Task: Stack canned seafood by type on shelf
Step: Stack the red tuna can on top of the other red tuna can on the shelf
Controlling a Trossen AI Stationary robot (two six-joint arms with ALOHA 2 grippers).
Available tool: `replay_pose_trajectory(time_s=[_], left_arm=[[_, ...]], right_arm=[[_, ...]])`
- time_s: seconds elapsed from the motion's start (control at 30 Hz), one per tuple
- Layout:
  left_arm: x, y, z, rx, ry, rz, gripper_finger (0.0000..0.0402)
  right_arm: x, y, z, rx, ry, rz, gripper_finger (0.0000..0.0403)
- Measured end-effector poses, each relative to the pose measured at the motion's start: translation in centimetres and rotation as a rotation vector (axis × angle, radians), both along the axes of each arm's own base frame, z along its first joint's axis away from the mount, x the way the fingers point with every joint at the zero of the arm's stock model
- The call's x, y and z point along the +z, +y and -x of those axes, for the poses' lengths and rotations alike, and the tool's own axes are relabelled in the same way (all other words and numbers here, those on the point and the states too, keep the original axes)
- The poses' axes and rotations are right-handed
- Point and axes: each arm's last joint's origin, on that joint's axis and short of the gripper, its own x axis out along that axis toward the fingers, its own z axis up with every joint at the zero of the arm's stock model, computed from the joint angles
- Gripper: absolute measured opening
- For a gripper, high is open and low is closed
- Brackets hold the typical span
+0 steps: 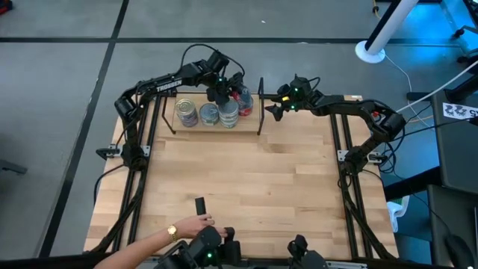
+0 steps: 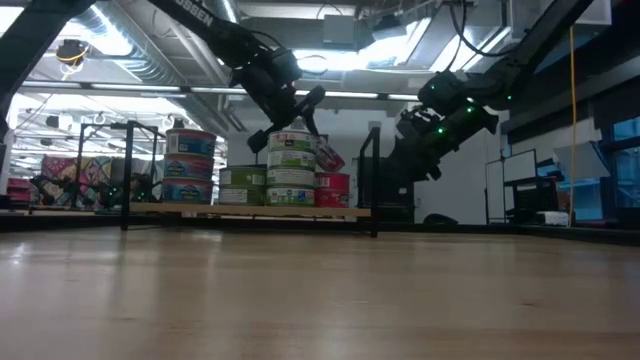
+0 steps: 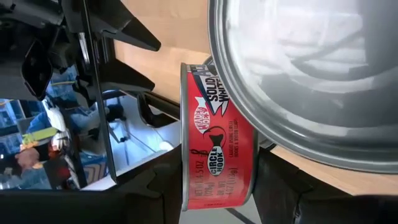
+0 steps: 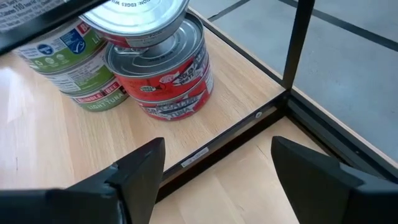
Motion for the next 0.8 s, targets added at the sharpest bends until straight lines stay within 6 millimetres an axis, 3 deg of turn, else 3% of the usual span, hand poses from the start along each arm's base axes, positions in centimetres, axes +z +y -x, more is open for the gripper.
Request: replay_pose_trajectory(time_s=[0.6,0.8], left_arm=[[-1.3,-0.5,-1.3,-0.051,0.021,-0.009,0.0153],[-1.3,-0.1,-1.4,0.005,-0.005,0.004,0.0153]], right_arm=[[0.0,0.0,0.0,0.008,0.003,0.012,0.0293],[0.0,0.0,0.0,0.008,0.002,0.012,0.0293]])
